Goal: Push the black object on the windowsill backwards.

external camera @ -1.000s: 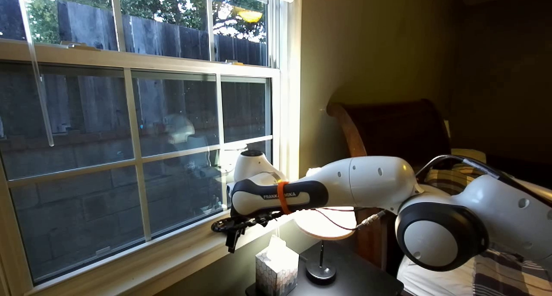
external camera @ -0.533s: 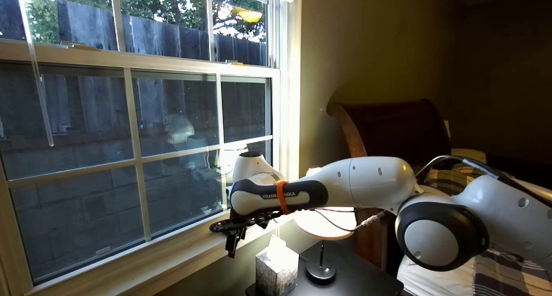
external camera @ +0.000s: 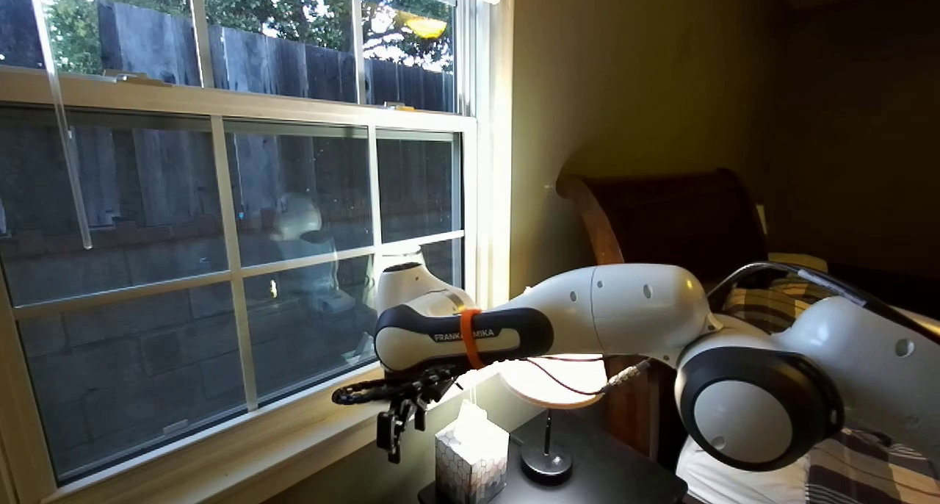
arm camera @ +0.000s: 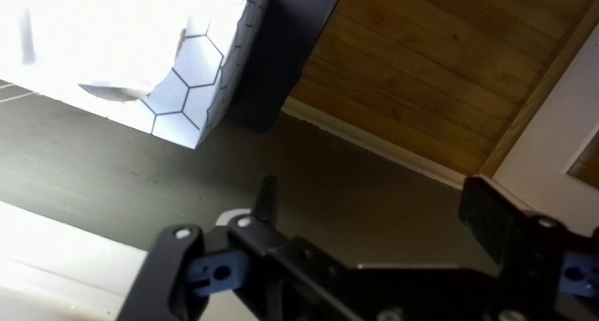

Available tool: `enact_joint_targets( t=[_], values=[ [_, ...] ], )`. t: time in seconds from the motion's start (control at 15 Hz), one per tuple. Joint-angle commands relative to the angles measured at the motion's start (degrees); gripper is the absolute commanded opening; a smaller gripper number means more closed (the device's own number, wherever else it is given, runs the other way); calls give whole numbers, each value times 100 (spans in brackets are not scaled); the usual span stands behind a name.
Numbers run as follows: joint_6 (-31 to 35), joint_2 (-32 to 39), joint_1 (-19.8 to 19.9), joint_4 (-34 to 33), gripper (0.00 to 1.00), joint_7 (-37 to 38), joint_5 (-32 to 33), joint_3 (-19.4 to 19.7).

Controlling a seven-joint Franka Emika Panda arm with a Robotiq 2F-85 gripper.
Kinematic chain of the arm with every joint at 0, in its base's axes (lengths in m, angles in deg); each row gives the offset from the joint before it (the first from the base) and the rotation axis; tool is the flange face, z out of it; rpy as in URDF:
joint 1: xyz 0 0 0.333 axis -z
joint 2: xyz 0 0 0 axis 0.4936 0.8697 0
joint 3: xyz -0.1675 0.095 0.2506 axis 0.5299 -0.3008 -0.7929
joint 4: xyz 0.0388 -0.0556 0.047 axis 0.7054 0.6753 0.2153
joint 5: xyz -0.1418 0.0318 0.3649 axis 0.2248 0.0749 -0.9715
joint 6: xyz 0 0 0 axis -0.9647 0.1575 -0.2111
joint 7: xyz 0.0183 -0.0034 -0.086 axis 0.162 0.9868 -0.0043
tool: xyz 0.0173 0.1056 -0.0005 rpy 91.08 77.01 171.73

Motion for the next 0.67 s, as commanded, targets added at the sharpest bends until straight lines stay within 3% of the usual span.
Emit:
enact_joint_targets(
  t=[0.0, 0.2, 0.6],
  values=[
    [-241, -166, -212, -22, 100, 763, 130, 228],
    [-377, -345, -334, 53, 100, 1214, 152, 330],
    [-283, -354, -312, 5, 100, 955, 63, 225]
  ],
)
